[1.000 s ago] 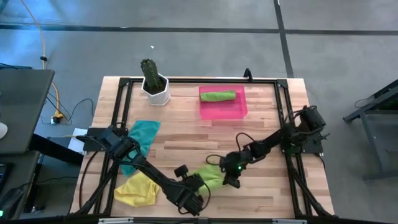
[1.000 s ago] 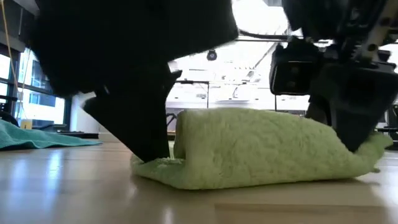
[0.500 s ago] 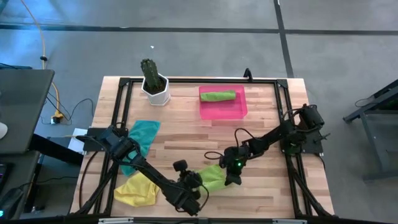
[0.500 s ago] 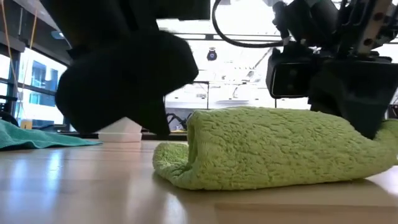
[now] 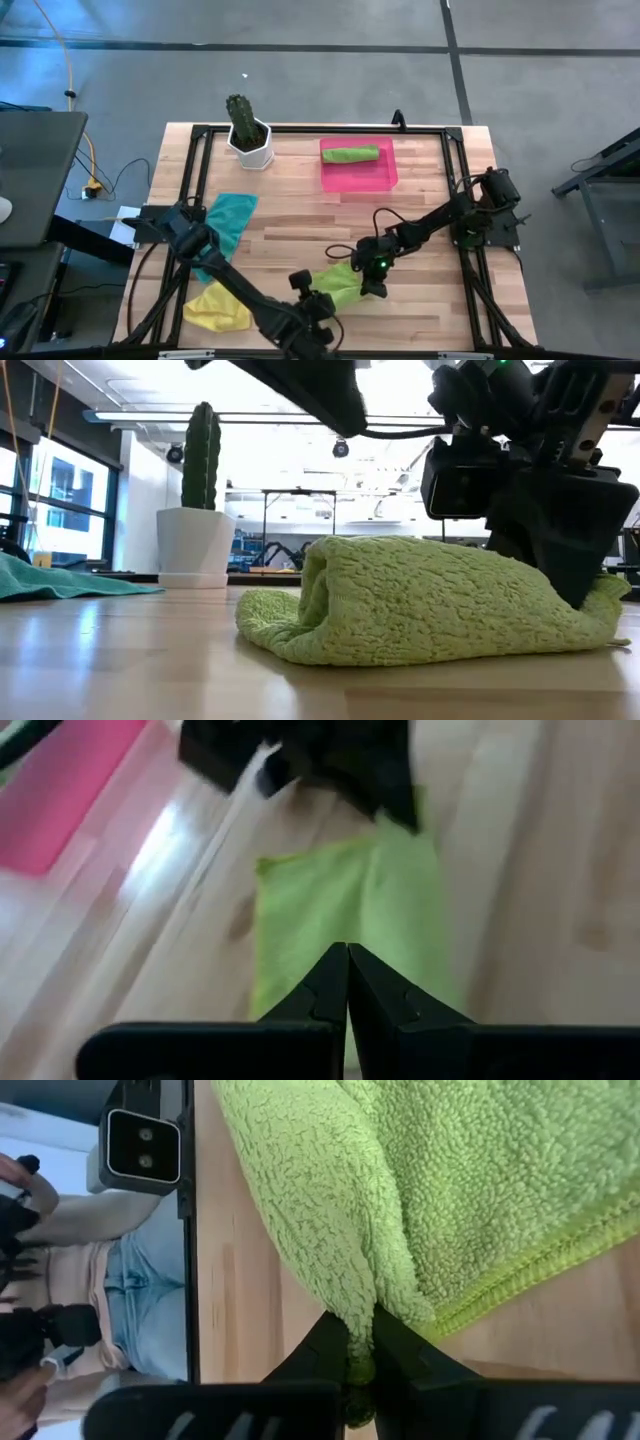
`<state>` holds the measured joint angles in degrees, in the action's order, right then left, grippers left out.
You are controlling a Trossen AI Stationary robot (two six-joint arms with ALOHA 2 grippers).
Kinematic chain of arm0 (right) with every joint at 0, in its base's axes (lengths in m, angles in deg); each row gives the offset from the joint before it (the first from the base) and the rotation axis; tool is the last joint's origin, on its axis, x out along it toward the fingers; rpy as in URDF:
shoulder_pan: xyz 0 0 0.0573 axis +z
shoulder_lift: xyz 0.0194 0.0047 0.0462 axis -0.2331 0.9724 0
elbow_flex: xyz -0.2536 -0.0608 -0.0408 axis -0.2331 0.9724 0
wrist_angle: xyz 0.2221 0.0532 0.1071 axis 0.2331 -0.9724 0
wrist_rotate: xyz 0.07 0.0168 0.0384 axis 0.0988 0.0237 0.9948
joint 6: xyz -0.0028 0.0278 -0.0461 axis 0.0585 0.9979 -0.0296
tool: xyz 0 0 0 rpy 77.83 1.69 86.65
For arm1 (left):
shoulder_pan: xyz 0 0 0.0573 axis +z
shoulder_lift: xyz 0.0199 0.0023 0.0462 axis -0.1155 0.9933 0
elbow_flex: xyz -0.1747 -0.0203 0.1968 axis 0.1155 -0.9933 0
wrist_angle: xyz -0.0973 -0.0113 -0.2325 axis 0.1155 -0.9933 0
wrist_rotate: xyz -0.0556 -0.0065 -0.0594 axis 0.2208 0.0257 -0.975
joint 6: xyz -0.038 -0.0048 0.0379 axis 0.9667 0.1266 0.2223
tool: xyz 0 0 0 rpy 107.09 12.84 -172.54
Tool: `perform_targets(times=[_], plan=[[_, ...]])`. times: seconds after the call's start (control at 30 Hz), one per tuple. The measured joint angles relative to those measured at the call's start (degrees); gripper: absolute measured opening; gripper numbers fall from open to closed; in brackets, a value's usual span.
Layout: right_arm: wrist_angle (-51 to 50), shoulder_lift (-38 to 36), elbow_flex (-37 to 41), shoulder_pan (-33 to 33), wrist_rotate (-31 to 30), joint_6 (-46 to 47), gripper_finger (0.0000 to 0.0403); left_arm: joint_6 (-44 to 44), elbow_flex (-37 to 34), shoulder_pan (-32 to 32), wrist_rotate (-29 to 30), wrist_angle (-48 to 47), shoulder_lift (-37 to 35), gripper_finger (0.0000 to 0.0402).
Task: Roll microfiber towels into tight, uniform cylinder then place into a basket
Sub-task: Roll the light green microfiber cloth
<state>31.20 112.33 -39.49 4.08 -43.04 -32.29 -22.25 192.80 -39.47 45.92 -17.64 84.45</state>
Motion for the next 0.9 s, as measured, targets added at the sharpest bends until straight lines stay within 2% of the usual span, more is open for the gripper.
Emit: perform_targets(times=[0.1,0.37,0.5,0.9], plan=[[0.0,0.0,0.0,0.0,0.0,-1.5,0.0005,2.0,-1.1,-0.1,-0.2,3.1,0.1,0.0000],[-0.4,0.0,0.0,0.1,-1.4,-2.9,0.0005,5.2,-9.0,2.6,-5.8,18.4,0.2,0.0000],[-1.3,0.0,-0.1,0.1,-2.5,-2.9,0.0005,7.1,-9.7,2.4,-12.2,20.4,0.2,0.0000],[-1.2,0.0,-0.1,0.1,-2.8,-4.5,0.0005,10.8,-9.7,1.8,-14.4,20.3,2.1,0.0000]])
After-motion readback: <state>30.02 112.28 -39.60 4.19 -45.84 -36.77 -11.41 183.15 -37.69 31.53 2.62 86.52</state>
